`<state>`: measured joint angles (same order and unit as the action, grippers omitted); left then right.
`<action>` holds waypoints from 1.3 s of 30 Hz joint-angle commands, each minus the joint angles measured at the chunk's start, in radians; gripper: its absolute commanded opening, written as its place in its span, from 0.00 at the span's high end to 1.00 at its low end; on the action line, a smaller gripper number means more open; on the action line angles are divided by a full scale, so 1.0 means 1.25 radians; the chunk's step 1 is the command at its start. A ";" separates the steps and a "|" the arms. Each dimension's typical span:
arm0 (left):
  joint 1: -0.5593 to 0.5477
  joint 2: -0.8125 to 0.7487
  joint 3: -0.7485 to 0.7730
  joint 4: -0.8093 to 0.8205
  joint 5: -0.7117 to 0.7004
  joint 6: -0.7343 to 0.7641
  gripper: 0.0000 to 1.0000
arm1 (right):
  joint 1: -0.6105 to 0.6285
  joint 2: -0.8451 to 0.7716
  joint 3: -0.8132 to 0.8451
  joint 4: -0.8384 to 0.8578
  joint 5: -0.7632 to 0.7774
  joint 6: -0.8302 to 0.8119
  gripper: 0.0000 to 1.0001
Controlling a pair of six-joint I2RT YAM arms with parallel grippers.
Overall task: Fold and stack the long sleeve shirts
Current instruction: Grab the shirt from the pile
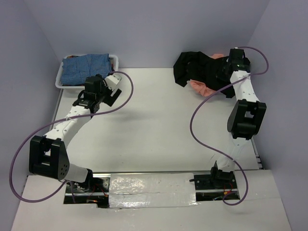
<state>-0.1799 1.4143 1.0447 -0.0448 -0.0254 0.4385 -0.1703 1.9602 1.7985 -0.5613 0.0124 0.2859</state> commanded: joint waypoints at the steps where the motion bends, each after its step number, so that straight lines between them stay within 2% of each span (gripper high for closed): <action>1: -0.003 -0.023 -0.005 0.030 -0.001 -0.006 0.01 | 0.009 -0.043 0.002 0.037 -0.079 -0.014 0.85; 2: -0.002 -0.023 -0.005 0.029 -0.001 -0.005 0.01 | 0.013 -0.056 0.006 0.037 -0.086 -0.021 1.00; 8: -0.002 -0.025 -0.014 0.062 -0.009 -0.013 0.01 | 0.045 -0.179 0.012 0.080 -0.079 -0.063 1.00; 12: -0.002 -0.028 -0.016 0.071 -0.018 -0.027 0.01 | 0.131 -0.289 0.012 0.148 -0.084 -0.129 1.00; 16: -0.002 -0.029 -0.014 0.076 -0.017 -0.040 0.01 | 0.218 -0.381 -0.002 0.201 0.000 -0.199 1.00; 17: -0.003 -0.031 -0.014 0.078 -0.014 -0.040 0.01 | 0.209 -0.381 -0.002 0.193 0.025 -0.181 0.96; 18: -0.003 -0.032 -0.015 0.079 -0.010 -0.040 0.01 | 0.199 -0.368 -0.001 0.179 0.051 -0.170 0.58; 19: -0.003 -0.033 -0.015 0.079 -0.009 -0.040 0.01 | 0.185 -0.352 0.007 0.163 0.078 -0.155 0.37; 20: -0.005 -0.034 -0.014 0.079 -0.008 -0.040 0.01 | 0.172 -0.333 0.020 0.099 0.088 -0.141 0.20; 21: -0.005 -0.034 -0.014 0.079 -0.009 -0.040 0.01 | 0.144 -0.279 0.040 0.056 0.094 -0.125 0.09; 22: -0.006 -0.037 -0.014 0.076 -0.009 -0.039 0.01 | 0.142 -0.248 0.086 -0.025 0.102 -0.100 0.06; 23: -0.007 -0.039 -0.016 0.073 -0.008 -0.038 0.01 | 0.110 -0.193 0.124 -0.059 0.109 -0.087 0.04; 25: -0.008 -0.040 -0.016 0.069 -0.008 -0.038 0.01 | 0.104 -0.147 0.143 -0.119 0.141 -0.080 0.04; 29: -0.012 -0.044 -0.022 0.062 -0.009 -0.042 0.01 | 0.096 -0.068 0.131 -0.129 0.183 -0.050 0.03; 33: -0.014 -0.050 -0.026 0.051 -0.009 -0.042 0.01 | 0.070 0.002 0.142 -0.142 0.186 -0.005 0.03; 36: -0.014 -0.053 -0.033 0.047 -0.014 -0.037 0.01 | 0.065 0.059 0.156 -0.145 0.166 -0.020 0.04; 37: -0.014 -0.055 -0.038 0.048 -0.015 -0.032 0.01 | 0.066 0.071 0.159 -0.146 0.153 -0.024 0.05; 39: -0.014 -0.056 -0.043 0.051 -0.020 -0.028 0.01 | 0.066 0.097 0.164 -0.145 0.120 -0.036 0.20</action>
<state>-0.1936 1.3819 1.0000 0.0002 -0.0418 0.4129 -0.0795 2.0758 1.9461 -0.7414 0.1963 0.2417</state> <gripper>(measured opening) 0.994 0.847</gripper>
